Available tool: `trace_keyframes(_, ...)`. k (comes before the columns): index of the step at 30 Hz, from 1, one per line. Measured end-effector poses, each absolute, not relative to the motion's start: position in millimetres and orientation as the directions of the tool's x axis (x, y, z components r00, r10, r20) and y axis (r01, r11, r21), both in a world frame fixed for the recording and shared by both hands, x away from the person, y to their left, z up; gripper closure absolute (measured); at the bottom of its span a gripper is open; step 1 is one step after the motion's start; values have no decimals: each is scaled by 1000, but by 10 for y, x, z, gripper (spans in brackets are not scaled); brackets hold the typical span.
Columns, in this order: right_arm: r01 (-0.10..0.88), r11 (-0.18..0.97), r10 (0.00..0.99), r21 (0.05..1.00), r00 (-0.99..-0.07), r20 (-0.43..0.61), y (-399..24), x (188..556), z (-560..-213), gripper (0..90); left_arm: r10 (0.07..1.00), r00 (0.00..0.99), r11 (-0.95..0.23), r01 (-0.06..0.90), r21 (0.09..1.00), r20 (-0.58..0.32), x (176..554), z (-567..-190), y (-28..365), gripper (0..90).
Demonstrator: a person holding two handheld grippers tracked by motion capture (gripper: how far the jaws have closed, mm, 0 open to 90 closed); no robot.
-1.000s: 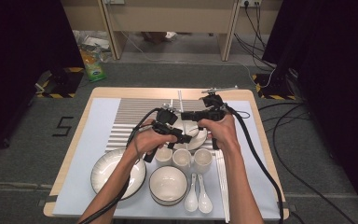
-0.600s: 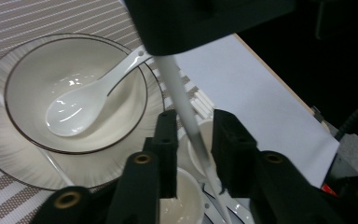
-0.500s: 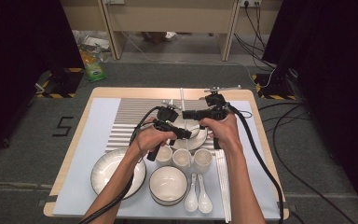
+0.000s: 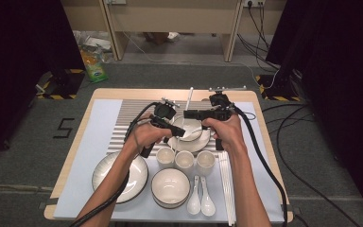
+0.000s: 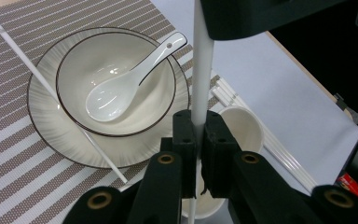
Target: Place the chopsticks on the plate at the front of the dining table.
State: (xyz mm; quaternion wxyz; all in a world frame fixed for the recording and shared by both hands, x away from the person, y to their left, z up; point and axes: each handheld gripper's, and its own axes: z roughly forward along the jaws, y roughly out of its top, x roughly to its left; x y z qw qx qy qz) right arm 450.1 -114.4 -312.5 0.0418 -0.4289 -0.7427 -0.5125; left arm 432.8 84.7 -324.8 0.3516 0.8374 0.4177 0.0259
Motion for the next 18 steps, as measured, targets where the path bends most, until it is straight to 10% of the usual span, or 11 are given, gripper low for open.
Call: trace_keyframes(18, 662, 327, 760, 674, -609, 228, -1514, 4348, -3241, 647, 843, 513, -362, 764, 534, -163, 4635, -3234, 1278, 847)
